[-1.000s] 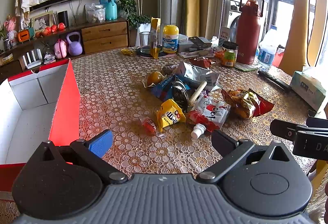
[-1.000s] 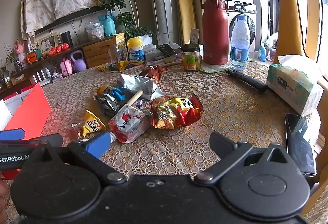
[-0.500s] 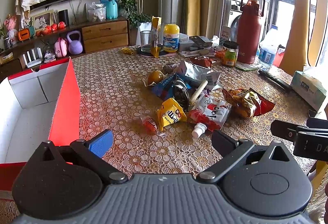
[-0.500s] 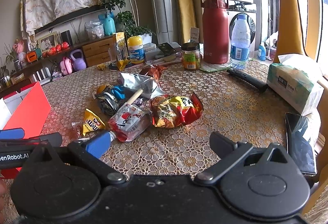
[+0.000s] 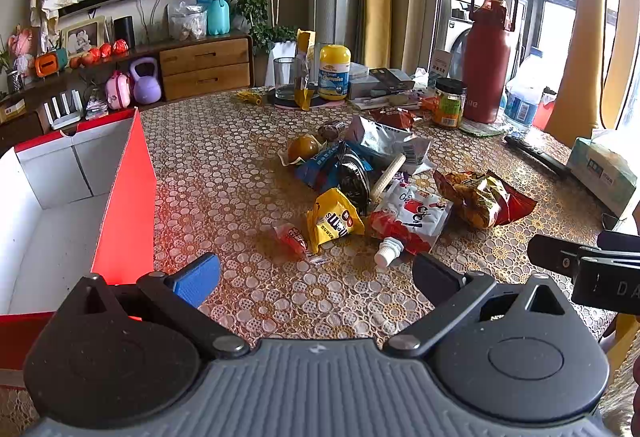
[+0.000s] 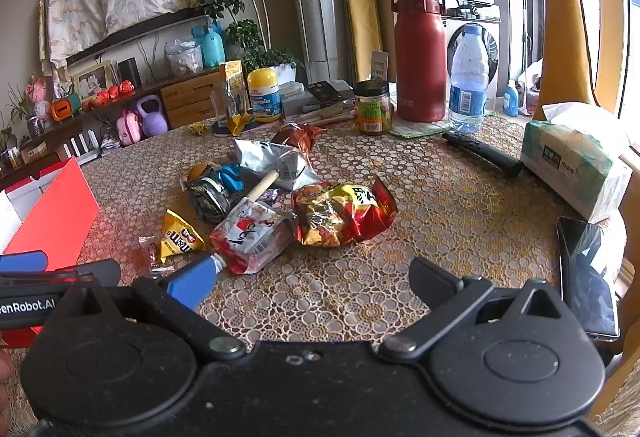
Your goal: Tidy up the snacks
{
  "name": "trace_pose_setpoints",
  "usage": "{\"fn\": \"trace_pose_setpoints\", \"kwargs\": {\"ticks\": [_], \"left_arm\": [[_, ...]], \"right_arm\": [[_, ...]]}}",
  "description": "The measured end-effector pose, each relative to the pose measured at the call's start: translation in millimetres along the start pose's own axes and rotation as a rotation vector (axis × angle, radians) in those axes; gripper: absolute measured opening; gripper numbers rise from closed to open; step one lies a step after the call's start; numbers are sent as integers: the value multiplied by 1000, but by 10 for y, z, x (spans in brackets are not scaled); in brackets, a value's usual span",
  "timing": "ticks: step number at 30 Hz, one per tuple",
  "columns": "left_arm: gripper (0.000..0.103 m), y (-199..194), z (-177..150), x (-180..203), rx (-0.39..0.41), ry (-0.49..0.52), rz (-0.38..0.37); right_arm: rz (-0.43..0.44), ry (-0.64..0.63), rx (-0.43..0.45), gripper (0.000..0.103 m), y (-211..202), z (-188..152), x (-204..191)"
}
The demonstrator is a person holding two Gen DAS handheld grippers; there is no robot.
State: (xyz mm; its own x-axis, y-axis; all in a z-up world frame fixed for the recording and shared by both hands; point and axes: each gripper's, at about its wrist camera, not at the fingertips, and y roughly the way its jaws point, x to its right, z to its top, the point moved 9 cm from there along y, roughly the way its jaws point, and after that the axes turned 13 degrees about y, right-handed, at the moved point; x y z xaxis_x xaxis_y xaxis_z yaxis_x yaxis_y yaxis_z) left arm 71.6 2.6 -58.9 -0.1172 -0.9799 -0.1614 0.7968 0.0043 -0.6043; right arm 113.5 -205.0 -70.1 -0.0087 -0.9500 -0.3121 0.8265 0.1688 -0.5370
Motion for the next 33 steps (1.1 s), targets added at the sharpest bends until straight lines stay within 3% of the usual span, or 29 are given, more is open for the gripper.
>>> {"fn": "trace_pose_setpoints", "kwargs": {"ticks": [33], "left_arm": [[103,46,-40,13,-16,-6,-5]], "right_arm": [[-7,4,-13,103,41,-52,25]]}}
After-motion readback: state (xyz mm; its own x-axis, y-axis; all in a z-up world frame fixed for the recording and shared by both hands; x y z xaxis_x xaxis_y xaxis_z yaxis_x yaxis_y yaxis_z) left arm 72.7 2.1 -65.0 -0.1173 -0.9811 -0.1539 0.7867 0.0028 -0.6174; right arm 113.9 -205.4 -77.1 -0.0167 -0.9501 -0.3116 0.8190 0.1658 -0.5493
